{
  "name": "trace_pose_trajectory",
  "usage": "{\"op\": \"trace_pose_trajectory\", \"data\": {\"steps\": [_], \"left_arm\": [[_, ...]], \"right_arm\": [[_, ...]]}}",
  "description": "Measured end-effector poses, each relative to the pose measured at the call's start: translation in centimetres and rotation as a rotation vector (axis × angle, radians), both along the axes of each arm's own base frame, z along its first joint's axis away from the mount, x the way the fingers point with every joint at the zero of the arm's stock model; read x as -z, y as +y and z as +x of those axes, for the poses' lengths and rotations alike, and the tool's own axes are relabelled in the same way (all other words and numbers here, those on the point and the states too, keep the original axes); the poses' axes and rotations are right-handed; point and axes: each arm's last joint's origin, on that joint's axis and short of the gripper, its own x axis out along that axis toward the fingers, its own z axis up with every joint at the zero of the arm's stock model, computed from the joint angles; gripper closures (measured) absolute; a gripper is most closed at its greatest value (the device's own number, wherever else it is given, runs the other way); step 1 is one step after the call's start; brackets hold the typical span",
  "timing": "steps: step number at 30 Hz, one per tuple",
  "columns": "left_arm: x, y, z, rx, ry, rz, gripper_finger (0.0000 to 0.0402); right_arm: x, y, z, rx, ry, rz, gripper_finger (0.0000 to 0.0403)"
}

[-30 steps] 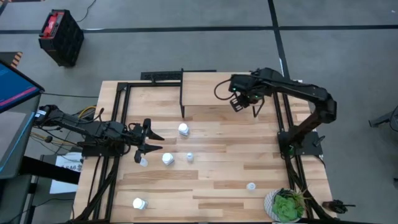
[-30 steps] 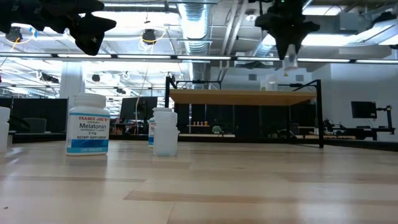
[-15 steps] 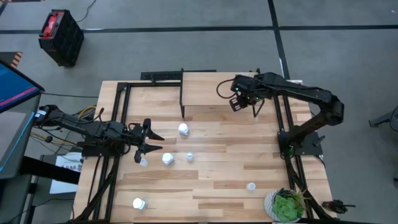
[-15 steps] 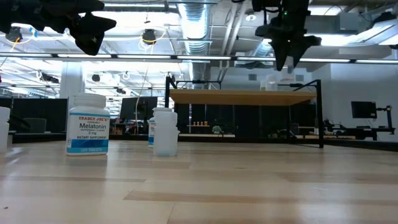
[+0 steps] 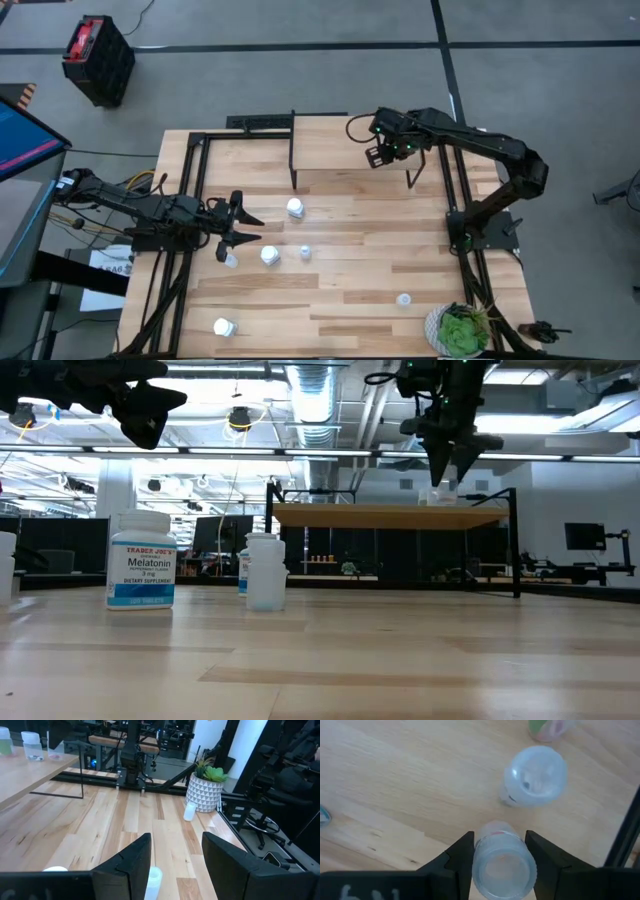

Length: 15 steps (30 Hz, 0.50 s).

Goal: Pick and place medicine bottles onto shelf by color
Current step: Put the transparent medicine bottle onto the right side of the shelf

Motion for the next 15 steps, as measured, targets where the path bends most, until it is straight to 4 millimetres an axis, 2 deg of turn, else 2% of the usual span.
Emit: {"op": "trace_pose_trajectory", "data": {"steps": [8,15], "left_arm": [[0.00,0.00,0.00,0.000,0.000,0.001,0.0237],[0.01,0.00,0.00,0.000,0.000,0.000,0.0237]], "right_arm": [[-0.02,-0.29,-0.12,-0.011,0.002,-0.004,0.0210],[0.00,-0.67,-0.31,0.002,0.003,-0.005,0.0206]]}}
